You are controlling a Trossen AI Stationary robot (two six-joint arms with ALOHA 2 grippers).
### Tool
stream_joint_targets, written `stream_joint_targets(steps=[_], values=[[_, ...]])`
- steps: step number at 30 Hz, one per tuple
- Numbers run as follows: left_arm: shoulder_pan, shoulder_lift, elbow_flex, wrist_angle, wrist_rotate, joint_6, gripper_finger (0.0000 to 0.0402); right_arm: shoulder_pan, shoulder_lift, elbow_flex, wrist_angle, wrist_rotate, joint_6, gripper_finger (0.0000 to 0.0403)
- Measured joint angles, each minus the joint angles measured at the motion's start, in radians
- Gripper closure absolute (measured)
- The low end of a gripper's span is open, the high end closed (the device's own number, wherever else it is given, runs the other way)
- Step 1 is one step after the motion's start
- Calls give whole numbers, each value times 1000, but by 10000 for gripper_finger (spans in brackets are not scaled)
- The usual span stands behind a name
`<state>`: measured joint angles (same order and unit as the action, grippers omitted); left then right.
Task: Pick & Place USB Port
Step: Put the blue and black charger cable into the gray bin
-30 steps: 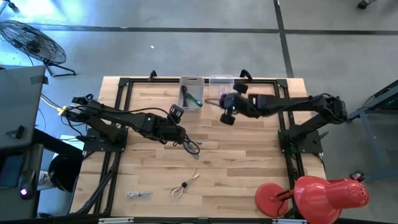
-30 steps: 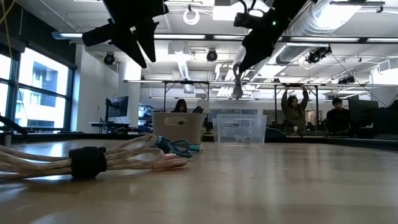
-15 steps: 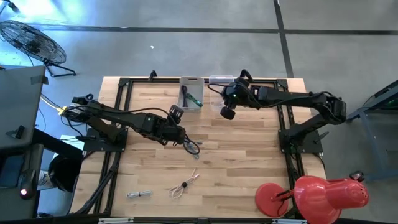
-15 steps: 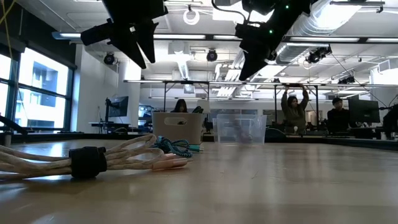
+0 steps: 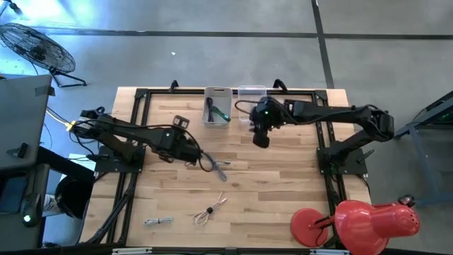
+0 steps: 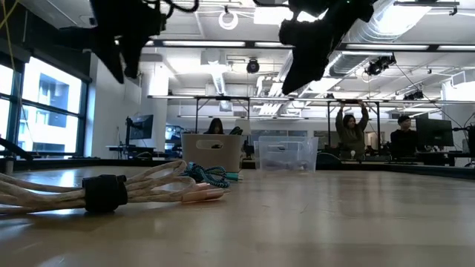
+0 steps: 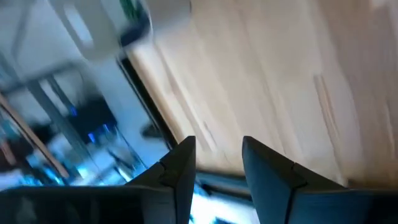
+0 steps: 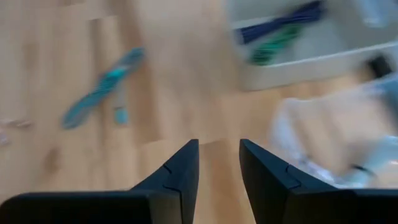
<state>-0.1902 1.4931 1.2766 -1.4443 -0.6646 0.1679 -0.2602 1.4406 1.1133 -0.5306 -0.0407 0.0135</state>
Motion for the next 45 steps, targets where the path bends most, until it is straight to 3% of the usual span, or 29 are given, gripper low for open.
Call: stream_joint_targets(steps=[6, 15, 20, 27, 32, 37, 45], values=[[-22, -38, 0, -20, 31, -83, 275, 101, 0, 0, -4, -43, -11, 295], [-107, -66, 0, 236, 160, 143, 275, 235, 0, 0, 12, -29, -13, 295], [-155, -64, -13, 382, 253, 321, 275, 303, 0, 0, 17, 71, -20, 295], [-163, -64, -156, 669, 424, 538, 275, 386, 0, 0, 11, 247, -22, 295], [-125, -64, -279, 885, 350, 625, 275, 439, 0, 0, -4, 324, -17, 295], [-49, -64, -340, 1001, 342, 695, 275, 476, 0, 0, -6, 328, -10, 295], [76, -48, -372, 1110, 581, 752, 275, 508, 0, 0, -4, 330, 31, 295]])
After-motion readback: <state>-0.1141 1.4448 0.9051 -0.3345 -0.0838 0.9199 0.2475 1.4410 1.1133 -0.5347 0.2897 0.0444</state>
